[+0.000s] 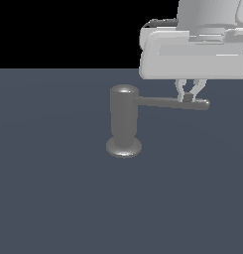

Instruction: Turn on the faucet by rotating a designated handle.

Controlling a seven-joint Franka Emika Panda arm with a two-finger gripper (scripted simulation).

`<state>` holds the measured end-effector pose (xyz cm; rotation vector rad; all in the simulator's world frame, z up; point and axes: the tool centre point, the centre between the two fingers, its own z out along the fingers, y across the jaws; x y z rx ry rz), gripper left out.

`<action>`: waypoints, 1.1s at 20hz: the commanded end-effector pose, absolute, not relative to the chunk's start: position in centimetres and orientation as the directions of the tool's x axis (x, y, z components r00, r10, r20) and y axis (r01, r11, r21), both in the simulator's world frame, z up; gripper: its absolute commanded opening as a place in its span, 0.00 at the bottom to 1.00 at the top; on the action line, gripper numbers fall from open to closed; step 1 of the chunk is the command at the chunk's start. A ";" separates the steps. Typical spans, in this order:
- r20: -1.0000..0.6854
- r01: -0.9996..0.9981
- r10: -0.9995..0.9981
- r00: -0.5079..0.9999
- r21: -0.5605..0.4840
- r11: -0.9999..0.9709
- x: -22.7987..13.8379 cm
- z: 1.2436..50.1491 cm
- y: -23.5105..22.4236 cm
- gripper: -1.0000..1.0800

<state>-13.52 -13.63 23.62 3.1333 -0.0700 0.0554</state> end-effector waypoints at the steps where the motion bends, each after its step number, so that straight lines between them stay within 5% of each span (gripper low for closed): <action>1: 0.027 -0.036 -0.035 0.999 0.007 -0.999 -12.7 23.1 -13.9 0.00; 22: 0.010 -0.048 -0.048 0.999 0.003 -0.999 -7.7 22.4 -18.9 0.00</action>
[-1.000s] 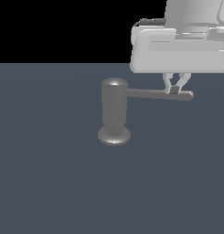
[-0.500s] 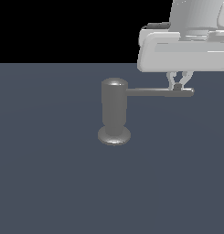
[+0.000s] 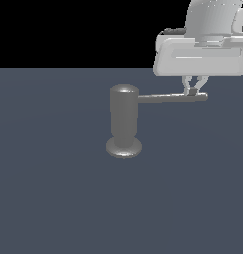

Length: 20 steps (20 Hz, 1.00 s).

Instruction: Turn on the faucet by rotating a designated handle.

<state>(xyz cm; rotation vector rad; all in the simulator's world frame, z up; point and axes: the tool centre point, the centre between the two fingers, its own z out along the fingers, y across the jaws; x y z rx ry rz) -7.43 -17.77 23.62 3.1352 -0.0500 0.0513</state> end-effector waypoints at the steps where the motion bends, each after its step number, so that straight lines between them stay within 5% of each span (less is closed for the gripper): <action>1: 0.010 -0.049 -0.049 0.999 0.002 -0.999 -7.5 22.4 -19.1 0.00; 12: 0.001 -0.055 -0.055 0.998 0.000 -0.998 -5.0 22.1 -21.6 0.00; 20: 0.027 -0.017 -0.017 0.999 -0.001 -1.000 -1.9 23.5 -19.1 0.00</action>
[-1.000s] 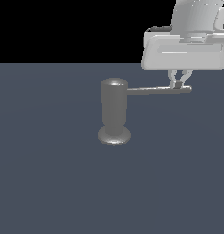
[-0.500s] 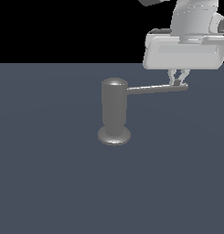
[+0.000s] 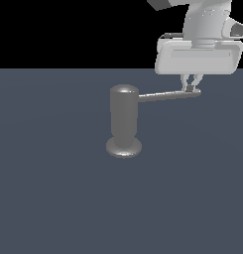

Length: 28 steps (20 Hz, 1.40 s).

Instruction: Turn on the faucet by rotating a designated handle.

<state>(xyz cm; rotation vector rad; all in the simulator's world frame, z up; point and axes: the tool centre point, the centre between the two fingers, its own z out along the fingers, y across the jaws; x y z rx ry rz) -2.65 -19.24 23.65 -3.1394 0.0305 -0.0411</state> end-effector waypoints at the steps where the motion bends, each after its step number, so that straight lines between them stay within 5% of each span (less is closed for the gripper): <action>1: 0.026 -0.018 -0.018 0.999 -0.001 -1.000 -1.6 23.4 -19.1 0.00; 28: 0.011 -0.040 -0.040 0.999 0.000 -0.999 6.2 22.6 -19.3 0.00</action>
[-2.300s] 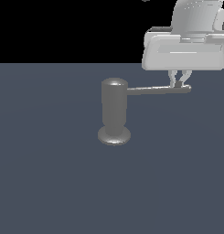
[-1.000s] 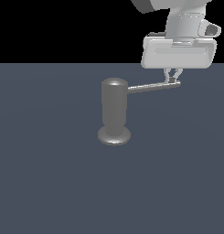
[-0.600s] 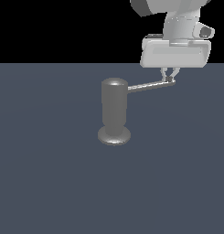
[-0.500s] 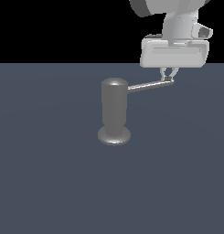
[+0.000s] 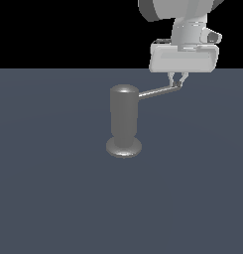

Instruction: Turn on the faucet by rotating a designated handle.

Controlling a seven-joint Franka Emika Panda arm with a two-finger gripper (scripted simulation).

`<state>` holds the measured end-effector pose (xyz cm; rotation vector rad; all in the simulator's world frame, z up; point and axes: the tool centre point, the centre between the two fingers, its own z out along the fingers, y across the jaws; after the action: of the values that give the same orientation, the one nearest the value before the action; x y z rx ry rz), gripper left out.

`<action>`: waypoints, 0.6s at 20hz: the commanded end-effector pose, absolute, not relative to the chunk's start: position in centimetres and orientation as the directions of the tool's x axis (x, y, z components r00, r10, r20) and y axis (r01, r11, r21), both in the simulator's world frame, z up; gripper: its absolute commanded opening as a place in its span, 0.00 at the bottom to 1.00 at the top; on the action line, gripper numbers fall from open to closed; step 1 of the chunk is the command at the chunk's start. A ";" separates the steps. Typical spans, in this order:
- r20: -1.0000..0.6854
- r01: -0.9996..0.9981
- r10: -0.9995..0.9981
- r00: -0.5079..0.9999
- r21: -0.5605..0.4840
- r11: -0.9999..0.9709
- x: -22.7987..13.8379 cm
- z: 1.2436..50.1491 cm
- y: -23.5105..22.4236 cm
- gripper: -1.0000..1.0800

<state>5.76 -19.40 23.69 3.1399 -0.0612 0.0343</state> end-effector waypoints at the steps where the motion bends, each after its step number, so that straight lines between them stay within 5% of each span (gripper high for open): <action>1: 0.011 -0.041 -0.041 0.999 0.000 -0.999 6.5 22.6 -19.3 0.00; 12: 0.005 -0.048 -0.048 0.999 0.000 -0.999 9.2 22.3 -19.4 0.00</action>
<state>9.02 -18.88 23.71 3.1429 -0.0597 0.0305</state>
